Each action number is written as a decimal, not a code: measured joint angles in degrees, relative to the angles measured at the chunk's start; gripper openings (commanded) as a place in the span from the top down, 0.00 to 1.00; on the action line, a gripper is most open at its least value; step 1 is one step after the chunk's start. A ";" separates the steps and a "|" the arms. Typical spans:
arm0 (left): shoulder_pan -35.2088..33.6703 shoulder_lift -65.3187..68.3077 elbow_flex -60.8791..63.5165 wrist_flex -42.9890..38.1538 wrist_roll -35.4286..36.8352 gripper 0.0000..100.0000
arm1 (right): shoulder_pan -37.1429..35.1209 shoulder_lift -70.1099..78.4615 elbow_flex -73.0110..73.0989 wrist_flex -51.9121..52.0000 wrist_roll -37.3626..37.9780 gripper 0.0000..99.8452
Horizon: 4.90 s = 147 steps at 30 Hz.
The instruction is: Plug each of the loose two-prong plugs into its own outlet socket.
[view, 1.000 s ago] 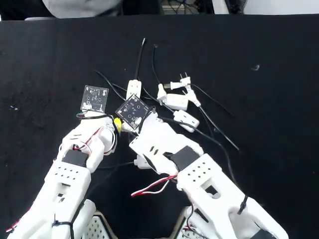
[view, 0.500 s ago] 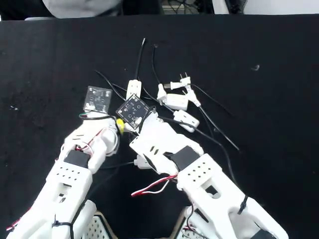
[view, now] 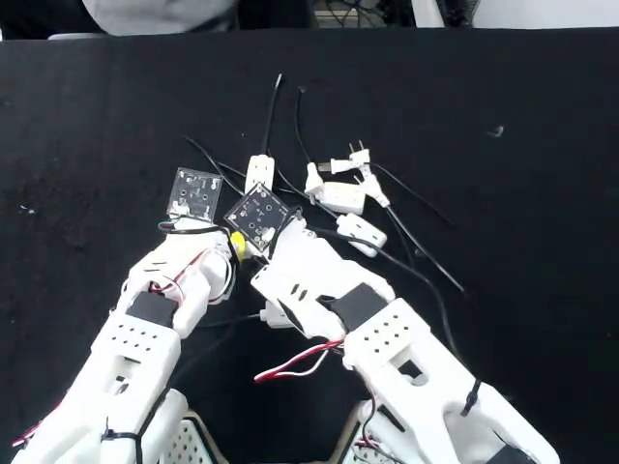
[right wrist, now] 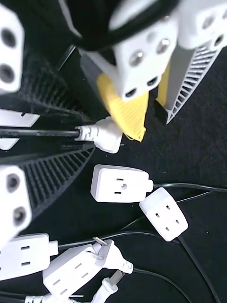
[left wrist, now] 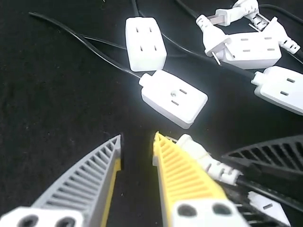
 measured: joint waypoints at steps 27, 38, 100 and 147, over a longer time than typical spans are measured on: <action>-20.22 -0.09 -4.04 29.36 -12.40 0.88 | 7.91 -0.09 -31.38 52.57 24.26 0.99; -20.31 -0.09 2.55 25.93 -12.40 0.88 | 7.91 9.58 -36.48 52.75 38.68 0.99; -20.31 -0.09 5.54 20.22 -12.31 0.88 | 3.25 21.63 -35.69 53.27 64.35 0.99; -20.31 -0.09 5.54 20.22 -12.13 0.88 | 6.95 28.04 -40.53 52.92 64.44 0.99</action>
